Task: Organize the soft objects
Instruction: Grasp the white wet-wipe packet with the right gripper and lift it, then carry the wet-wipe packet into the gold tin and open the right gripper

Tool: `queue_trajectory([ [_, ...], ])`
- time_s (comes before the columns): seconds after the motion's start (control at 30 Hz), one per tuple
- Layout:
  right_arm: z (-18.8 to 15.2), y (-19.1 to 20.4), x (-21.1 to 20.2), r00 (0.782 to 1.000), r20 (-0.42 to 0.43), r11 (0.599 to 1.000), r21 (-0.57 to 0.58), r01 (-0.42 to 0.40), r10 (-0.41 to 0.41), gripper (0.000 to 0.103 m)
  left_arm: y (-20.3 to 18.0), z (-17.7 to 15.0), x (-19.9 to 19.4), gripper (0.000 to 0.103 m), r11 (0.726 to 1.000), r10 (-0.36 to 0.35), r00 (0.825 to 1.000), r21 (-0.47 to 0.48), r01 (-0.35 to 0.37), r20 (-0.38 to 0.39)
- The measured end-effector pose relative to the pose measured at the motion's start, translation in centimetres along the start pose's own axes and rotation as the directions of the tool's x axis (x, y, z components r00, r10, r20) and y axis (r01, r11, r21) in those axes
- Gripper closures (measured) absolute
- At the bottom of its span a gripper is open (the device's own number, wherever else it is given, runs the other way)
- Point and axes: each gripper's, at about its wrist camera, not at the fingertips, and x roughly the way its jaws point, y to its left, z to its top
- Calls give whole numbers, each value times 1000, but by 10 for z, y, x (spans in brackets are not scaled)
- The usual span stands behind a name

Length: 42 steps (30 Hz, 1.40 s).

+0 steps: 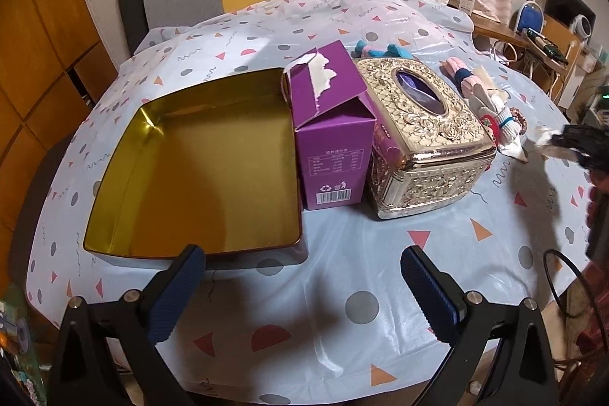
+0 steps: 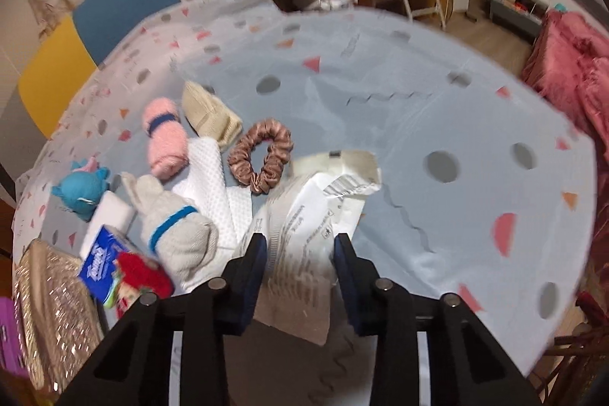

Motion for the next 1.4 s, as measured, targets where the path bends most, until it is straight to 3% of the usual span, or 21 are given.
queue_trajectory([
  [0.17, -14, 15, -80, 982, 169, 995, -64, -81, 90, 69, 16, -7, -2, 0, 1000, -19, 1000, -4, 19, 10],
  [0.33, -30, 69, -156, 924, 249, 946, -225, -235, 289, 69, 46, -18, 1, 0, 994, -92, 996, -58, 93, 17],
  [0.43, -46, 119, -190, 886, 237, 887, -348, -305, 398, 69, 66, -21, 1, 0, 983, -146, 989, -111, 146, 8],
  [0.6, -82, 215, -209, 832, 114, 754, -502, -423, 543, 69, 98, -27, 5, 0, 971, -162, 987, -178, 159, -6],
  [0.77, -132, 332, -180, 801, -105, 598, -610, -520, 590, 69, 133, -39, 7, 0, 971, -106, 994, -215, 103, -1],
  [0.87, -158, 389, -147, 797, -224, 549, -619, -561, 561, 69, 167, -49, 8, 0, 956, -74, 997, -286, 70, -2],
  [1.0, -187, 460, -88, 798, -352, 535, -602, -593, 489, 69, 204, -59, 9, 0, 929, -72, 997, -364, 65, -5],
  [1.1, -206, 504, -35, 790, -432, 552, -566, -613, 434, 69, 229, -66, 10, 0, 907, -61, 998, -417, 50, -14],
  [1.23, -227, 540, -5, 805, -442, 568, -571, -592, 395, 69, 251, -74, 12, 0, 883, -80, 996, -466, 59, -27],
  [1.4, -232, 569, 18, 785, -454, 579, -532, -618, 421, 66, 253, -73, 18, 0, 878, -101, 994, -474, 66, -48],
])
